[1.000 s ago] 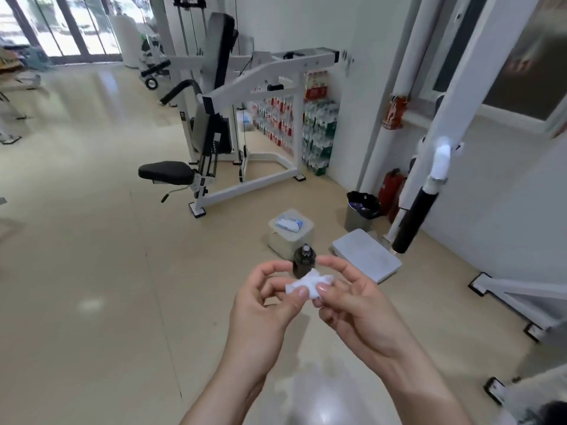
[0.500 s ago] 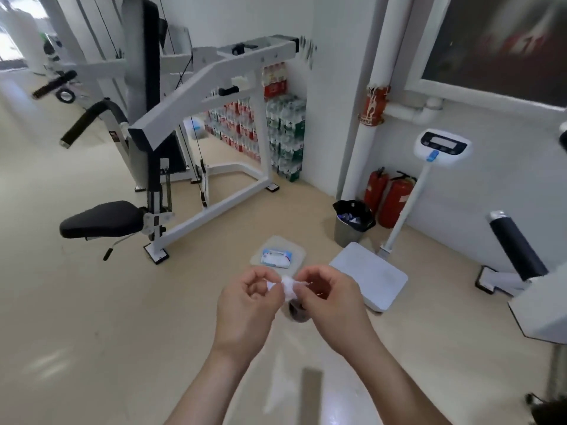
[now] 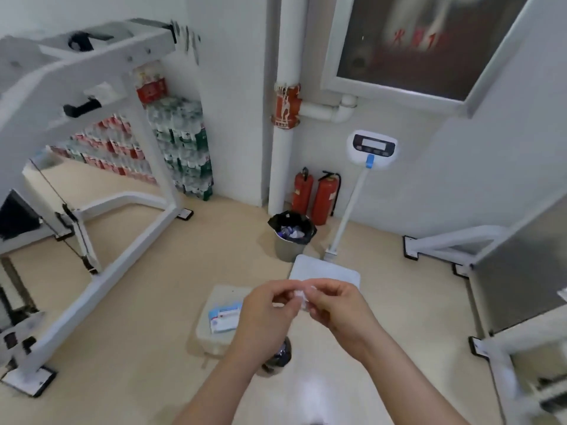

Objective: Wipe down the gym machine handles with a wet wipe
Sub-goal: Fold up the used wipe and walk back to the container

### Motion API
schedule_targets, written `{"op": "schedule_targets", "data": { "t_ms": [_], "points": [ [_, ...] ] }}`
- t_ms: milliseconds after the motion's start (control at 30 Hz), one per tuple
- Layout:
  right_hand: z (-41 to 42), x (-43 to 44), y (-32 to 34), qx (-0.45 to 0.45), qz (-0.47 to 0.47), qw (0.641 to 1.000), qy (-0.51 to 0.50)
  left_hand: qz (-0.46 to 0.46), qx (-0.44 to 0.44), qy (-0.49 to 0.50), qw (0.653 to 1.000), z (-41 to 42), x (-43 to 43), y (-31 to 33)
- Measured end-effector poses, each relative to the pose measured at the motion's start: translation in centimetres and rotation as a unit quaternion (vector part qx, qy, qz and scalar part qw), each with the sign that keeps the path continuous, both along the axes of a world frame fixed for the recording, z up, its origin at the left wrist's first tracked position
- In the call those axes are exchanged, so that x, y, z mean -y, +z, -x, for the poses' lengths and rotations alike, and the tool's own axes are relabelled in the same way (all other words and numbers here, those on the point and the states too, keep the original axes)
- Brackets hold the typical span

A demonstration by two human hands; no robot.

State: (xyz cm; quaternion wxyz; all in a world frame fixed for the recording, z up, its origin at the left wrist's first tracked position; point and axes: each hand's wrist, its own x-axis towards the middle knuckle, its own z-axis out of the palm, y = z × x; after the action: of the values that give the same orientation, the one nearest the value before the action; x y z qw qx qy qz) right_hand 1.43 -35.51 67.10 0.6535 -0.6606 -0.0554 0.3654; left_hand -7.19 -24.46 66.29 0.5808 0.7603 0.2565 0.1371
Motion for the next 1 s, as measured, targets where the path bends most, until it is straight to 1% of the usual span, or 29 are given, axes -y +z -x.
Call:
{"op": "schedule_targets", "data": {
  "t_ms": [100,200,267,367,433,500,600,667,800,933,1000],
  "points": [
    [-2.6,-3.1,0.1,0.008,0.011,0.998,-0.055,0.015,-0.019,-0.023,0.999,-4.0,-4.1,0.0],
    [-5.4,-5.4,-0.1,0.006,0.031,0.994,-0.106,-0.008,-0.073,-0.03,0.997,-8.2,-7.4,-0.6],
    [-7.9,-7.0,-0.6,0.012,0.057,0.99,-0.126,0.023,-0.094,-0.043,0.994,-11.2,-9.3,-1.2],
    [-13.5,-9.3,-1.9,0.045,0.103,0.982,-0.149,0.097,-0.104,-0.049,0.989,-16.3,-11.6,-2.3],
    [-18.3,-10.7,-2.7,0.062,0.116,0.976,-0.173,0.106,-0.101,-0.041,0.988,-20.2,-13.0,-3.1],
    [-23.9,-12.3,-3.7,0.084,0.126,0.971,-0.186,0.092,-0.09,-0.024,0.991,-24.6,-14.4,-3.8],
    [-32.9,-15.2,-5.3,0.134,0.147,0.967,-0.162,0.092,-0.078,0.035,0.992,-31.6,-16.4,-4.3],
    [-38.2,-17.2,-6.4,0.178,0.178,0.959,-0.132,0.093,-0.081,0.067,0.99,-35.5,-17.6,-4.4],
    [-47.3,-21.4,-8.6,0.255,0.221,0.939,-0.072,0.081,-0.089,0.097,0.988,-40.8,-20.4,-4.5],
    [-54.1,-24.8,-12.6,0.269,0.283,0.92,0.03,0.051,-0.096,0.108,0.988,-44.4,-22.4,-4.2],
    [-56.0,-25.5,-14.1,0.257,0.299,0.918,0.041,0.045,-0.099,0.111,0.988,-45.3,-22.9,-4.3]
  ]
}}
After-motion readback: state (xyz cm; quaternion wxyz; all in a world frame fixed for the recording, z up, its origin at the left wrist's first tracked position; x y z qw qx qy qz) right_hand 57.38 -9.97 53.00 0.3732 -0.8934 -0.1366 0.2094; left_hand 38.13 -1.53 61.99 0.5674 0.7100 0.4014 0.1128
